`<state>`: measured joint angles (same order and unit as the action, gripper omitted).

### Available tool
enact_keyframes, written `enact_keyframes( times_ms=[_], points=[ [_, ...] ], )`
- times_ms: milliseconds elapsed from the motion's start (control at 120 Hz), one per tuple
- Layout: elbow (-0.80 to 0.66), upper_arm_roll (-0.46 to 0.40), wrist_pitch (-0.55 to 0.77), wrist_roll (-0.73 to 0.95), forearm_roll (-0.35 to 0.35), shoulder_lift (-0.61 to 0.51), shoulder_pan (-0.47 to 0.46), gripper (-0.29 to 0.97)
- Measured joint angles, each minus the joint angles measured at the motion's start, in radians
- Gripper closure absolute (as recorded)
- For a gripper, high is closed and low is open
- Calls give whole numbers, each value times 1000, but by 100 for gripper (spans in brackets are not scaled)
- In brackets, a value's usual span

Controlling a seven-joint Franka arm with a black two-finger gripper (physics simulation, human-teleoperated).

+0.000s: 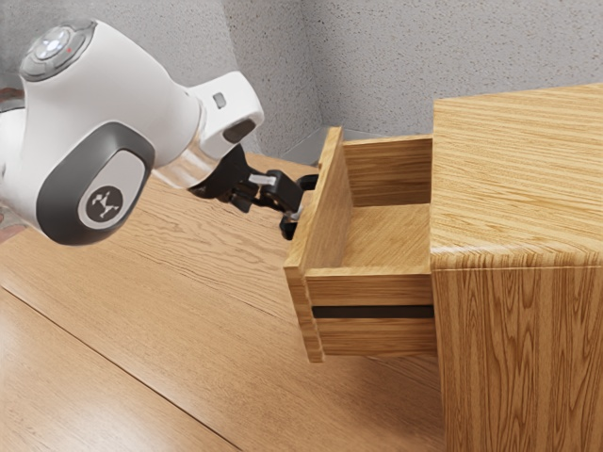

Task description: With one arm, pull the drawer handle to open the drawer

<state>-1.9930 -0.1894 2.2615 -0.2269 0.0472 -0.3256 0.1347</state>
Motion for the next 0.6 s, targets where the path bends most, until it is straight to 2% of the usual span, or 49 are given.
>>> enact_keyframes(
  times_ms=[600],
  points=[
    [-46, 51, -17, 1, -1, -66, 6, 22]
  ],
)
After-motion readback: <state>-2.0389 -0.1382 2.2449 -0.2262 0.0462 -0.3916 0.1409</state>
